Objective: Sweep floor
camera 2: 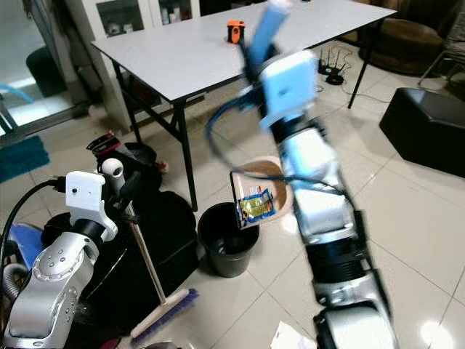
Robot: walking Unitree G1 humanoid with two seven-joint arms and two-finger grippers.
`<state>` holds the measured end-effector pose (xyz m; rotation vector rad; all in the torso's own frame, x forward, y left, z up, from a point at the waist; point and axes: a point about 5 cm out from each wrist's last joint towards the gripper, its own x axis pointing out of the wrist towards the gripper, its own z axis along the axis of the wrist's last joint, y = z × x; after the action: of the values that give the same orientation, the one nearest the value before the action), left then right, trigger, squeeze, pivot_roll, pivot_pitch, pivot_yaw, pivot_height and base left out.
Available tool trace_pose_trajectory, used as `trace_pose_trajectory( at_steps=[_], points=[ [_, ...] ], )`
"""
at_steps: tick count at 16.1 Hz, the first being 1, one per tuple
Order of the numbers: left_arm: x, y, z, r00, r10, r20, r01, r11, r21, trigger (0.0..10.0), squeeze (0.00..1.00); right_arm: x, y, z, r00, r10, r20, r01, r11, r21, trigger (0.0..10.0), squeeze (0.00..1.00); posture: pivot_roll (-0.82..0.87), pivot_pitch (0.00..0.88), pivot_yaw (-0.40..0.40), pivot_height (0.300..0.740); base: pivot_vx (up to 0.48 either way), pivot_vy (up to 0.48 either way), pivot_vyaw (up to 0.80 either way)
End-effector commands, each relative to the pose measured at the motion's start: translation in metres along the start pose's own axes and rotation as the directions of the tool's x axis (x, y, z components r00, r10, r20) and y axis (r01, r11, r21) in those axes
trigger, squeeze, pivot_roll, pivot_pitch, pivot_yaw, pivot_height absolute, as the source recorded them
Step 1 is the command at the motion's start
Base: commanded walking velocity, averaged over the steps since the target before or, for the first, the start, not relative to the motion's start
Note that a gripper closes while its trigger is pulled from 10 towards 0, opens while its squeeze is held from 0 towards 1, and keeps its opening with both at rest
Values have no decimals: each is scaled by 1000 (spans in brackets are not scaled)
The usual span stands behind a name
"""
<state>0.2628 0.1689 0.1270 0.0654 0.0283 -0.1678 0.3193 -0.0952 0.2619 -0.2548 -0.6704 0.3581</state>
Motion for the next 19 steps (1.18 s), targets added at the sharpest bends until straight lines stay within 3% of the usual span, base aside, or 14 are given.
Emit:
trace_pose_trajectory(
  at_steps=[1,5,8,11,12,15,16,17,19],
  points=[
    [-1,0,6,1000,3,19,-3,1000,18,10000,0,2,10,9,997,37,73,-35,999,-23,10000,0,66,0,41,740,0,0,0],
    [0,-2,6,1000,-1,20,1,1000,18,10000,0,-10,46,4,977,188,98,-183,981,-58,10000,0,64,0,42,740,0,0,0],
    [1,-2,6,1000,-4,22,3,1000,20,10000,0,-16,58,1,953,284,108,-261,948,-184,10000,0,63,0,41,740,0,0,0],
    [2,-3,6,1000,-8,24,8,1000,19,10000,0,-20,56,-2,949,301,97,-266,924,-274,10000,0,60,0,42,740,0,0,0],
    [2,-4,6,1000,-10,24,10,1000,19,10000,0,-20,51,-4,956,281,80,-245,921,-304,10000,0,60,0,42,740,0,0,0],
    [4,-7,6,999,-39,25,38,999,33,10000,0,-23,5,-14,999,45,-17,-48,939,-341,10000,0,56,0,42,740,0,0,0],
    [4,-10,5,998,-54,20,53,998,44,10000,0,-27,-10,-16,998,-40,-48,22,944,-330,10000,0,40,0,43,740,0,0,0],
    [4,-13,2,997,-75,9,74,997,37,10000,0,-42,-33,-21,977,-166,-136,118,943,-310,10000,0,38,0,43,740,0,0,0],
    [3,-15,1,997,-79,9,78,996,35,10000,0,-51,-40,-24,962,-211,-174,153,942,-299,10000,0,25,0,43,740,0,-311,0]
  ],
)
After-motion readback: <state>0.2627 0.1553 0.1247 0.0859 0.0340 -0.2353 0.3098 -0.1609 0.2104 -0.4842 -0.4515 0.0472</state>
